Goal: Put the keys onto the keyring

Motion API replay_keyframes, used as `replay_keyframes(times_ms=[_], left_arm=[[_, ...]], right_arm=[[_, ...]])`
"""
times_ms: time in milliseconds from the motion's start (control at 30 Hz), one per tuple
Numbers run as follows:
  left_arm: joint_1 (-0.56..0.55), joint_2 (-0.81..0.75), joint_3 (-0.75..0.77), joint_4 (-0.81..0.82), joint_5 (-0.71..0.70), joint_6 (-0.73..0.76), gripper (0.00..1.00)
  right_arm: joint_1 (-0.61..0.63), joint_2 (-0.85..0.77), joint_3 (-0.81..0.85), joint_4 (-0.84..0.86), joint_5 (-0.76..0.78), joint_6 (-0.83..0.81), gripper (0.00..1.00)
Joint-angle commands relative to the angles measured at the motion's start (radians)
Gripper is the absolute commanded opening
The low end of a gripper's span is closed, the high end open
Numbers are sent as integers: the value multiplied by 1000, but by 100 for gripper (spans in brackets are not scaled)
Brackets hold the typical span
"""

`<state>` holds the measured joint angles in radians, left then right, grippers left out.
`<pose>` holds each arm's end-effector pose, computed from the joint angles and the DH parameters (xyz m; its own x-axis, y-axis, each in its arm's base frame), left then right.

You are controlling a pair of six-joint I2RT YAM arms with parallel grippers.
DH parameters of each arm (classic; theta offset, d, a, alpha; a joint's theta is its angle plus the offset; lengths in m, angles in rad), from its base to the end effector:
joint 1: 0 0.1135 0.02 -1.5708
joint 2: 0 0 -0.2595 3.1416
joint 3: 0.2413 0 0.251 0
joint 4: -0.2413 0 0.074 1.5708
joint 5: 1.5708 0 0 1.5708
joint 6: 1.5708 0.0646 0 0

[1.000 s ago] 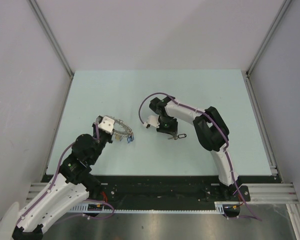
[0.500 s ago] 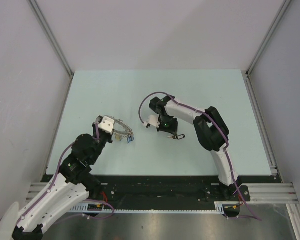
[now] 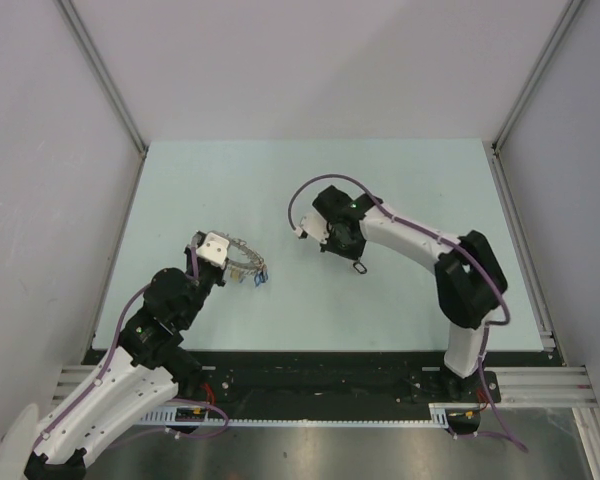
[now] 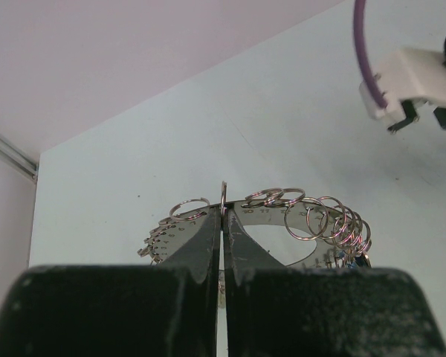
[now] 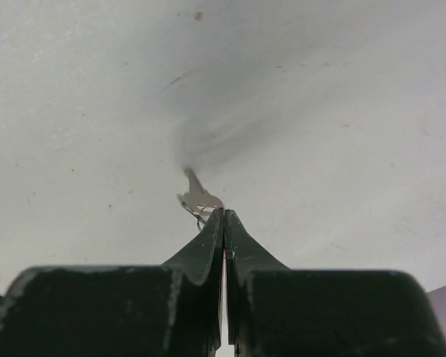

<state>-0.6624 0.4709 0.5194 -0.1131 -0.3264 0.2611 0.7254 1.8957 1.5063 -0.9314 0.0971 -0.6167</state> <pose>0.1422 -0.0846 0.2942 0.0361 0.2820 -0.9587 0.3322 0.9014 0.2776 0.2925 0.2509 0.1884 -0.2199 -0.9643 -0.1475 -0.9433 0.2488 -0.2197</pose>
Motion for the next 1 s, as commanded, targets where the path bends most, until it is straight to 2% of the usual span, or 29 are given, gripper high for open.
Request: replay_keyframes(times_ms=[0,133,167,200,267,433,533,667,833,967], left_arm=[[7,-9,7,110,0,-3,2],[6,-9,2,109,-2,-6,2],[7,-9,2,110,-2,-6,2],[7,-9,2,109,-2,-6,2],[7,-9,-1,109,-2,-8,2],[7,-11,-13,145,-10,-8,2],[7,-15,-22,159,-16,-8,2],[7,-21,-38,182,-39,-5,2],[7,-40,-64,213,-62,6,2],[6,-43,-73,228,-68,10,2]], right_arm=[[22,-208,-168,325,93,87,0],[48,-386,-403,644,144,188,0],[54,-452,-450,799,151,204,0],[63,-486,-560,875,151,216,0],[97,-552,-654,1090,168,259,0],[147,-587,-877,1426,164,405,0],[195,-531,-923,1606,199,485,0],[297,-379,-923,1863,280,472,0],[359,-190,-945,2124,415,485,0],[400,-110,-1053,2309,507,515,0]])
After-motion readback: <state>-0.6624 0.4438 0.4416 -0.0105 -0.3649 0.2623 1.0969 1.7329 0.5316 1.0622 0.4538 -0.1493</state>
